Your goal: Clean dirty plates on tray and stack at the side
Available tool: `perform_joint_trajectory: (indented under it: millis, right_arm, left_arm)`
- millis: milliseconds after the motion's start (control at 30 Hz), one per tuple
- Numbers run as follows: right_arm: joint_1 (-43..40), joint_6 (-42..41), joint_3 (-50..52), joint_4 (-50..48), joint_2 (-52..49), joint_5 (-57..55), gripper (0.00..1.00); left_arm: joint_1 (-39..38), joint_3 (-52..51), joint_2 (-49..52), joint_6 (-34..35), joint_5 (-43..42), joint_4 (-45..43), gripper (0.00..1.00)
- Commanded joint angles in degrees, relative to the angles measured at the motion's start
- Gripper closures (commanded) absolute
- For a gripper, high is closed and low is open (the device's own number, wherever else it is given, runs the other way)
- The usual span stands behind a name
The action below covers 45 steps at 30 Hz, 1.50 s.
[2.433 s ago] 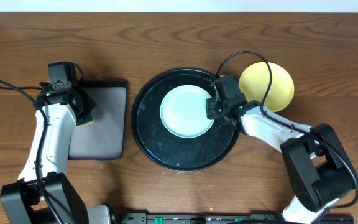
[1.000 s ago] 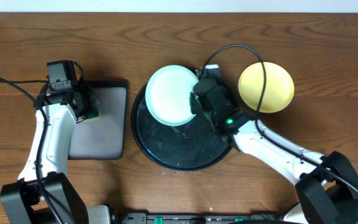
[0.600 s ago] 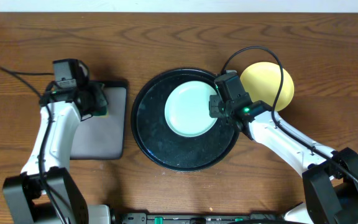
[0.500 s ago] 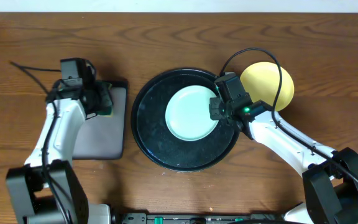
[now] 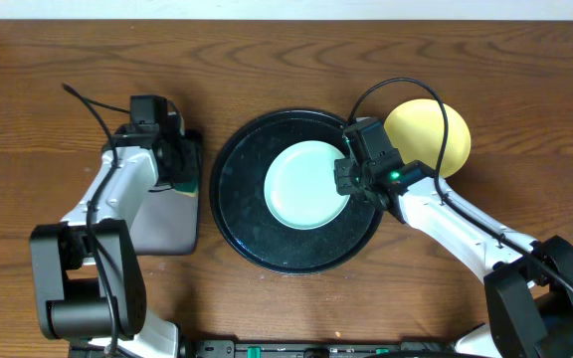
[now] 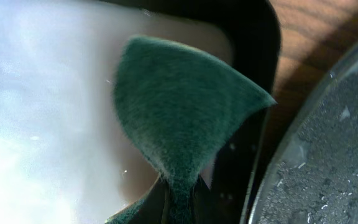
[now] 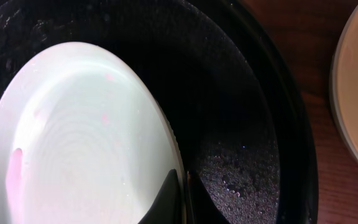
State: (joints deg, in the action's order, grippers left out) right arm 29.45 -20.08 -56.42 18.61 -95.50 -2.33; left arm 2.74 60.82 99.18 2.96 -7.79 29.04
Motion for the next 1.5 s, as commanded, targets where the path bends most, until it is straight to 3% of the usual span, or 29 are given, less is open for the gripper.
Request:
perform_joint_trajectory:
  millis: [0, 467, 833, 1467]
  right_arm:
    - [-0.33, 1.6, -0.76, 0.02, 0.66, 0.26, 0.99]
    - [-0.33, 1.95, -0.76, 0.07, 0.66, 0.28, 0.99]
    - [-0.33, 1.95, -0.76, 0.09, 0.66, 0.28, 0.99]
    - [-0.33, 1.92, -0.76, 0.28, 0.66, 0.28, 0.99]
  left_arm:
    - [-1.7, -0.42, 0.33, -0.09, -0.63, 0.17, 0.93]
    - [-3.48, 1.09, -0.26, 2.03, -0.7, 0.68, 0.93]
    - [-3.48, 1.2, -8.74, 2.25, 7.65, 8.37, 0.92]
    - [-3.48, 1.07, -7.54, 4.42, 9.77, 13.57, 0.92]
